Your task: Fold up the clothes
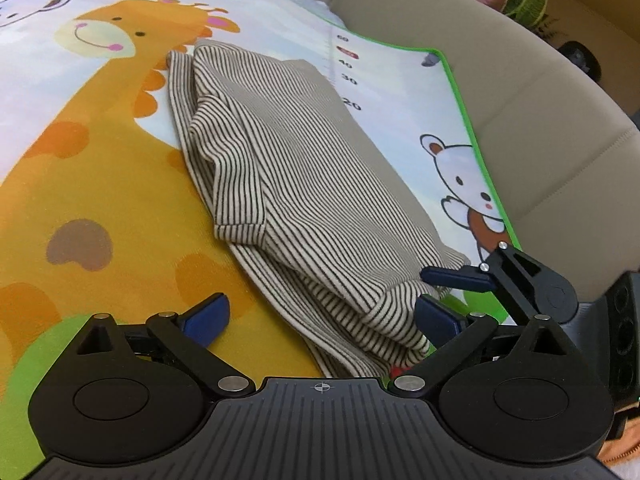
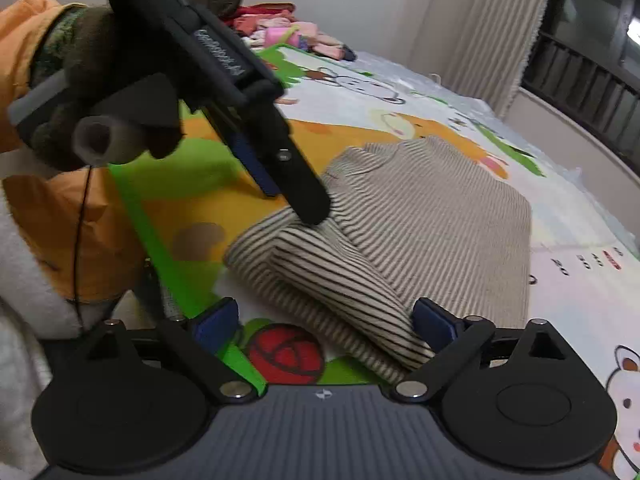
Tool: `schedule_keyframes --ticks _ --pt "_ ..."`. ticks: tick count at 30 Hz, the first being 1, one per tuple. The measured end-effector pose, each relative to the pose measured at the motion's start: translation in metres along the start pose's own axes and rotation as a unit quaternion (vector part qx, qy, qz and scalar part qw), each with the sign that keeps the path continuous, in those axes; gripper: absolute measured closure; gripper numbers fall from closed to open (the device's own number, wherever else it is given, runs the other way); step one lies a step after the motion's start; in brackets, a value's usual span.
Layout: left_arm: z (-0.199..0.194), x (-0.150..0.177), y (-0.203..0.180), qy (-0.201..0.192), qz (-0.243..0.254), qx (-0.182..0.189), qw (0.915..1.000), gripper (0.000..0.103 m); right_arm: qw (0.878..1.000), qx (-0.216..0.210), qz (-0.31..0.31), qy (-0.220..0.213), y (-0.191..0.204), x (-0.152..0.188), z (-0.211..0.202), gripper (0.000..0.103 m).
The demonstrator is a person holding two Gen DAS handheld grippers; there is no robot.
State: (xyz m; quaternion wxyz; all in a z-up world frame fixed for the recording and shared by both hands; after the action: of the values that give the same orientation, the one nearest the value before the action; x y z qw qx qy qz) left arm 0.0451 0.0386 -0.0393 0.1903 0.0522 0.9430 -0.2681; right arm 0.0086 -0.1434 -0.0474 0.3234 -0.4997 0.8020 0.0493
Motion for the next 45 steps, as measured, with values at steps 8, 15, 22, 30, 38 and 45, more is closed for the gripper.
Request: schedule_keyframes --ticks 8,15,22,30,38,45 --pt "-0.009 -0.001 -0.001 -0.016 0.022 -0.028 0.9992 0.001 0.961 -0.116 0.252 -0.005 -0.069 -0.006 0.004 0.039" --pt "-0.025 0.021 -0.031 -0.052 0.206 -0.116 0.9703 0.0 0.936 -0.163 0.312 -0.008 -0.088 0.004 0.011 0.04" --pt "0.007 0.019 -0.053 -0.062 0.301 -0.19 0.9323 0.0 0.946 -0.143 0.292 -0.008 -0.084 0.006 0.006 0.04" --pt "0.039 0.007 -0.065 -0.077 0.35 -0.224 0.9065 0.0 0.979 -0.049 0.199 -0.017 -0.073 0.008 -0.018 0.039" --pt "0.031 -0.013 -0.06 -0.074 0.292 -0.151 0.9414 0.033 0.994 0.06 0.091 -0.025 -0.056 0.006 -0.027 0.021" --pt "0.021 -0.043 -0.029 -0.058 0.165 -0.043 0.9837 0.033 0.987 0.158 -0.02 -0.029 -0.035 -0.008 0.005 0.061"
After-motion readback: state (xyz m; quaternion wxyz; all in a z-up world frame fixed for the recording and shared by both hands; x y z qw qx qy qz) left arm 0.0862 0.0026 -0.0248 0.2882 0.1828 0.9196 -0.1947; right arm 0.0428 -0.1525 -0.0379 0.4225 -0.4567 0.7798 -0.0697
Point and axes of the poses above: each gripper's, at about its wrist camera, not at the fingertips, and z roughly the way its jaws point, y to its left, x to its underside, the point moved 4 cm from there along z, roughly the way its jaws point, and after that the axes turned 13 degrees about y, right-handed, at the moved point
